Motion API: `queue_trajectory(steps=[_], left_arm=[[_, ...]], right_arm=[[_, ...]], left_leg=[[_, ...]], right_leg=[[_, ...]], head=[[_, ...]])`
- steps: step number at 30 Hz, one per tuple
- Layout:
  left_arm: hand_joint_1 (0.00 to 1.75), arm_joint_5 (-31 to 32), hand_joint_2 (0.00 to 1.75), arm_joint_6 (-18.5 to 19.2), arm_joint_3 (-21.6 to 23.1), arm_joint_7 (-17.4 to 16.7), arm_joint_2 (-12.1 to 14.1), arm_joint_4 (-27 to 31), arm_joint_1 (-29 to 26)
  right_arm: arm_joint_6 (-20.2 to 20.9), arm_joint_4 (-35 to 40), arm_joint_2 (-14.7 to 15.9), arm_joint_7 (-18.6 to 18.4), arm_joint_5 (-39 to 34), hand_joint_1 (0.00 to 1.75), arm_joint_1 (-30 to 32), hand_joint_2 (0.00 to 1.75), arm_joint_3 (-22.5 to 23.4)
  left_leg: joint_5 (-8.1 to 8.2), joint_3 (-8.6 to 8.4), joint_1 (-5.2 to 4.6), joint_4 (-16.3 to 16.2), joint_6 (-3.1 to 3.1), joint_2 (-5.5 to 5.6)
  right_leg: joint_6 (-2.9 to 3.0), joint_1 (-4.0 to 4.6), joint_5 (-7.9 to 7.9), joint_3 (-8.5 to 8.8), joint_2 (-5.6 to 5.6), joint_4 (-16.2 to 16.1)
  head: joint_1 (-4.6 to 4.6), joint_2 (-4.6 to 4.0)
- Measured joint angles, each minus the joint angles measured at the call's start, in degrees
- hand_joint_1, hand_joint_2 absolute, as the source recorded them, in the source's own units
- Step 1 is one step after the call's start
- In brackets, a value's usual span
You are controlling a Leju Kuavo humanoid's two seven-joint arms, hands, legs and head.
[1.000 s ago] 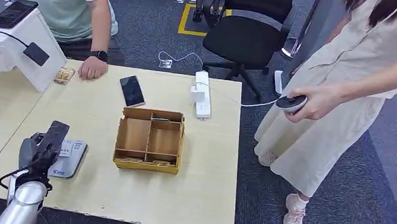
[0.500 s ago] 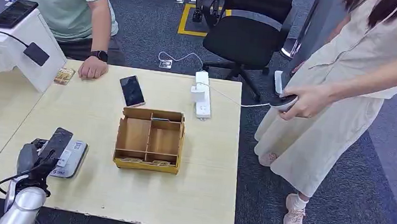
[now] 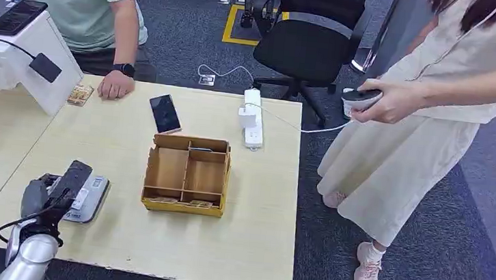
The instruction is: Pass the card to the sensor for recognition and then transmit it.
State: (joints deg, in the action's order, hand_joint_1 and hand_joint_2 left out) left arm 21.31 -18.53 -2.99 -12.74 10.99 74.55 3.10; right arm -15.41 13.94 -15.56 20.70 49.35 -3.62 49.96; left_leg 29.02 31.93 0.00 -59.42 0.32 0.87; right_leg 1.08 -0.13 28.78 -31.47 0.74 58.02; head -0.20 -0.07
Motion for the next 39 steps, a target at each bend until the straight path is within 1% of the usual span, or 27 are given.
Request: queue_trajectory(steps=[3,8,11,13,15,17,19,24,29,31,35,37,39], left_arm=[[1.75,0.72,1.75,0.24,0.0,-0.15,-0.39,-0.24,-0.15],[1.75,0.57,1.75,0.24,0.0,0.94,-0.94,-0.33,0.12],[1.75,0.26,1.75,0.74,0.02,1.01,-1.18,-0.15,0.57],[1.75,-0.98,1.75,1.29,0.02,1.46,-1.33,0.11,0.84],[1.75,-3.5,1.75,1.51,0.02,3.31,-1.49,0.94,0.71],[1.75,-6.14,1.75,1.27,0.02,5.76,-1.44,2.81,0.39],[1.75,-6.51,1.75,0.43,0.02,7.46,-1.22,5.4,0.33],[1.75,-2.65,1.75,-2.84,0.02,9.73,-0.37,11.83,2.09],[1.75,-4.97,1.75,-3.48,0.02,11.85,-0.04,15.3,4.02],[1.75,-5.82,1.75,-4.4,0.02,13.05,0.18,16.68,4.47],[1.75,-3.37,1.75,-5.77,0.02,13.38,0.42,17.7,5.47],[1.75,-1.24,1.75,-6.43,0.02,13.29,0.39,17.81,6.11],[1.75,2.32,1.75,-7.47,0.3,12.51,0.26,17.38,7.31]], right_arm=[[-0.09,0.02,0.0,0.07,-0.35,0.0,0.01,0.0,0.0],[-0.7,0.11,0.0,0.22,-0.87,0.0,0.02,0.0,0.0],[-0.79,0.26,0.0,0.22,-1.07,0.0,0.01,0.0,0.0],[-0.79,0.37,0.0,0.22,-1.42,0.0,0.01,0.0,0.0],[-0.81,0.39,0.0,0.53,-1.62,0.0,0.14,0.0,0.0],[-0.81,0.39,0.0,1.25,-2.07,0.0,0.38,0.0,0.0],[-0.81,0.42,0.02,1.36,-2.16,0.0,0.61,0.0,0.02],[-0.63,0.55,0.02,1.4,-2.06,0.0,0.73,0.0,0.0],[-0.61,0.68,0.02,1.79,-2.05,0.0,0.74,0.0,0.0],[-0.63,0.68,0.02,1.86,-2.12,0.0,0.73,0.0,0.0],[-0.63,0.72,0.02,1.73,-1.75,0.0,0.73,0.0,-0.02],[-0.63,0.74,0.0,1.57,-1.49,0.0,0.71,0.0,-0.13],[-0.55,0.83,0.0,1.27,-0.94,0.0,0.69,0.0,-0.39]], left_leg=[[0.0,-0.01,0.0,0.0,0.0,0.0],[0.0,-0.02,0.0,0.0,0.0,0.0],[0.0,-0.04,0.0,-0.01,0.0,0.0],[0.0,-0.04,0.0,-0.01,0.0,0.0],[0.0,-0.03,0.0,-0.01,0.0,-0.01],[0.0,-0.03,0.01,-0.01,0.0,-0.01],[0.0,-0.02,0.01,-0.01,0.0,0.0],[0.0,-0.02,0.0,-0.01,0.0,0.01],[-0.01,-0.03,0.0,-0.01,0.0,-0.01],[-0.01,-0.03,0.0,-0.01,0.0,-0.02],[0.0,-0.03,0.0,-0.01,0.0,-0.01],[0.0,-0.03,0.0,-0.01,-0.01,-0.02],[0.0,-0.02,0.0,-0.01,-0.01,-0.01]], right_leg=[[0.0,0.0,0.0,0.0,0.0,0.0],[0.0,0.0,0.0,0.0,0.0,0.0],[0.0,0.0,0.0,0.0,0.01,0.0],[0.0,0.0,0.0,0.01,0.01,0.0],[0.0,0.0,0.0,0.0,0.02,0.0],[0.0,0.01,0.0,0.0,0.01,0.0],[0.0,0.01,0.0,-0.01,0.01,0.0],[0.0,0.0,0.0,0.0,-0.01,0.0],[0.0,0.0,-0.01,0.0,0.03,0.0],[0.0,0.0,-0.01,0.0,0.02,0.0],[0.0,0.0,-0.01,-0.02,0.02,0.0],[0.0,0.0,-0.01,-0.03,0.03,0.0],[0.0,0.0,-0.01,-0.04,0.02,0.0]], head=[[0.0,0.0],[-0.02,0.0],[-0.02,0.0],[0.0,0.02],[0.0,0.0],[0.0,0.0],[0.02,0.0],[-0.02,0.0],[-0.02,0.0],[0.0,0.0],[0.0,0.02],[-0.02,0.0],[0.0,0.0]])
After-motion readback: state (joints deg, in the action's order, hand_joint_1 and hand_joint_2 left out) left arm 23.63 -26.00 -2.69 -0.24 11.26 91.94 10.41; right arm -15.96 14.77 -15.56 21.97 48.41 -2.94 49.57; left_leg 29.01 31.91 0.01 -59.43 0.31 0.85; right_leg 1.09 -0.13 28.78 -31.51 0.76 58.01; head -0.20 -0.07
